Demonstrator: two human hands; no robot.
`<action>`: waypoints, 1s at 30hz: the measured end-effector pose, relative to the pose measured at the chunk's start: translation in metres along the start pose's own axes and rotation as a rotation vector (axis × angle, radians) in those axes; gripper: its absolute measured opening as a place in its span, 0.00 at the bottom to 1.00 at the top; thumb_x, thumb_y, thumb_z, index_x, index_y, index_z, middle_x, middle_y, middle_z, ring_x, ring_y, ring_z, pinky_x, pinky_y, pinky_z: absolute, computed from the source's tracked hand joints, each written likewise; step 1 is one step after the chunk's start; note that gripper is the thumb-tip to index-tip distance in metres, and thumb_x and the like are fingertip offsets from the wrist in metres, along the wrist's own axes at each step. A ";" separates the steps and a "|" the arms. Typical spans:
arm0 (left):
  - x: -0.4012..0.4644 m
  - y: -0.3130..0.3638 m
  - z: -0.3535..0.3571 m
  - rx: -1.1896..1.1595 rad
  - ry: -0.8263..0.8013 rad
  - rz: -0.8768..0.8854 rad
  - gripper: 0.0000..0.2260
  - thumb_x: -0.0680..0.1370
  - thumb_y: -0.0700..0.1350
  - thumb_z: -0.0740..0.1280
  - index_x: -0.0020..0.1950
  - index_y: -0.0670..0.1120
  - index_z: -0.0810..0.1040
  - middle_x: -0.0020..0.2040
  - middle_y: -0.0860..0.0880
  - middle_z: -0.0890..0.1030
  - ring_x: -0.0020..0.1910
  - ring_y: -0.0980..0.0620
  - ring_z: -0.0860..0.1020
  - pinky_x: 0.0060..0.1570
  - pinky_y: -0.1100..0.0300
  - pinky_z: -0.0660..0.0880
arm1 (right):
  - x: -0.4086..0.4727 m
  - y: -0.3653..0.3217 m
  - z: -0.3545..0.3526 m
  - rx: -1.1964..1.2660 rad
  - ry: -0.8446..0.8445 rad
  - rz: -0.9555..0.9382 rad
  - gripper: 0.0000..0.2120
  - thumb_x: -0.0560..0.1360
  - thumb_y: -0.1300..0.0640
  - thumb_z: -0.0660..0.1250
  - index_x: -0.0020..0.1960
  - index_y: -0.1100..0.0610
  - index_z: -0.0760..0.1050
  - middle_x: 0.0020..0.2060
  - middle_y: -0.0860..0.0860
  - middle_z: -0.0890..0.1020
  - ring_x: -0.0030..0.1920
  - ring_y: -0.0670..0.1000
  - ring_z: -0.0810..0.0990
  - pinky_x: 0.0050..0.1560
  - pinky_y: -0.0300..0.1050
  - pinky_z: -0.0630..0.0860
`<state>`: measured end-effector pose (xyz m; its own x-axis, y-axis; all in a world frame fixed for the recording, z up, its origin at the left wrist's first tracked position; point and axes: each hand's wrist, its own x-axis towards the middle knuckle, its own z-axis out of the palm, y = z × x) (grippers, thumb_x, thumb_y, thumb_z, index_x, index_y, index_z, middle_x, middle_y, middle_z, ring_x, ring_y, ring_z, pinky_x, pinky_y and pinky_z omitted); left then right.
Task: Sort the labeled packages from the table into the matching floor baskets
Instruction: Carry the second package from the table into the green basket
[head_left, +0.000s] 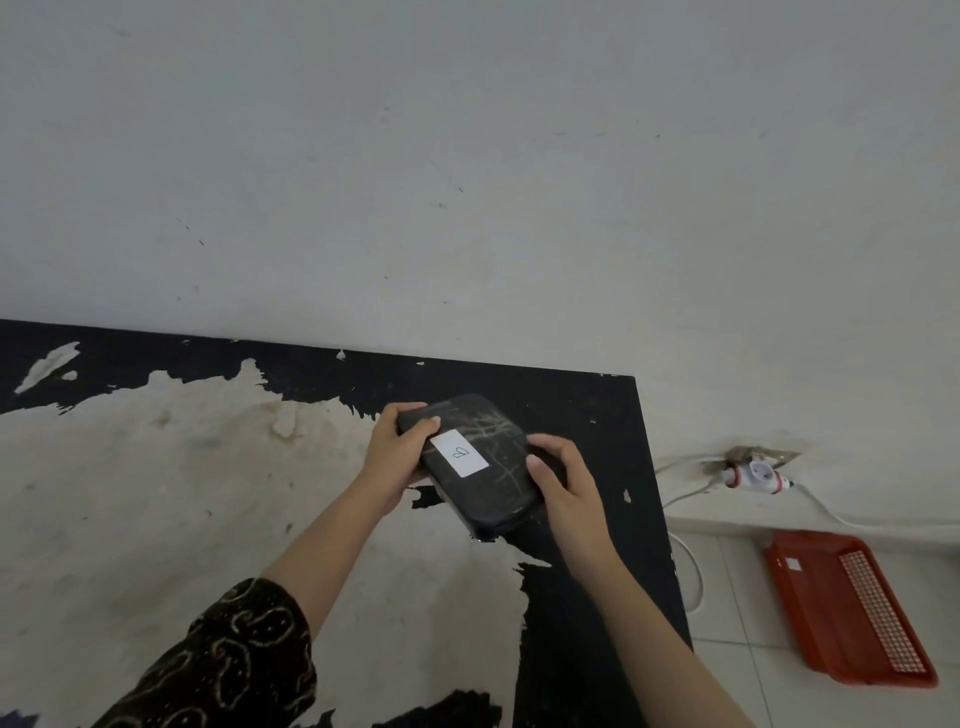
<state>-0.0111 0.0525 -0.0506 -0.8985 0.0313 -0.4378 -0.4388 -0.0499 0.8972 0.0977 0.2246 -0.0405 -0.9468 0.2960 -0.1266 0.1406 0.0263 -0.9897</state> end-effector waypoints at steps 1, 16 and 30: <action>-0.001 0.000 0.000 0.008 0.004 0.023 0.10 0.75 0.41 0.67 0.55 0.47 0.74 0.51 0.45 0.78 0.43 0.49 0.80 0.33 0.56 0.77 | 0.003 -0.001 0.001 0.054 -0.006 0.079 0.11 0.78 0.58 0.64 0.58 0.47 0.74 0.57 0.48 0.77 0.57 0.49 0.78 0.56 0.52 0.79; -0.035 0.009 0.005 0.254 -0.164 0.124 0.26 0.72 0.49 0.73 0.65 0.56 0.64 0.52 0.56 0.77 0.49 0.56 0.78 0.38 0.59 0.78 | -0.013 0.004 0.014 0.347 0.011 0.267 0.17 0.76 0.58 0.67 0.63 0.48 0.69 0.57 0.52 0.78 0.54 0.53 0.81 0.52 0.53 0.81; -0.047 0.044 -0.022 0.648 -0.529 0.222 0.08 0.69 0.53 0.74 0.45 0.66 0.81 0.49 0.59 0.82 0.50 0.61 0.80 0.42 0.68 0.75 | 0.015 -0.025 -0.010 -0.201 -0.234 0.151 0.15 0.73 0.40 0.66 0.54 0.48 0.79 0.47 0.47 0.85 0.45 0.46 0.84 0.42 0.38 0.77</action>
<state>0.0116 0.0264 0.0084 -0.7715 0.5564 -0.3085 -0.0193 0.4643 0.8855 0.0833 0.2382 -0.0169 -0.9484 0.0847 -0.3056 0.3165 0.1930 -0.9288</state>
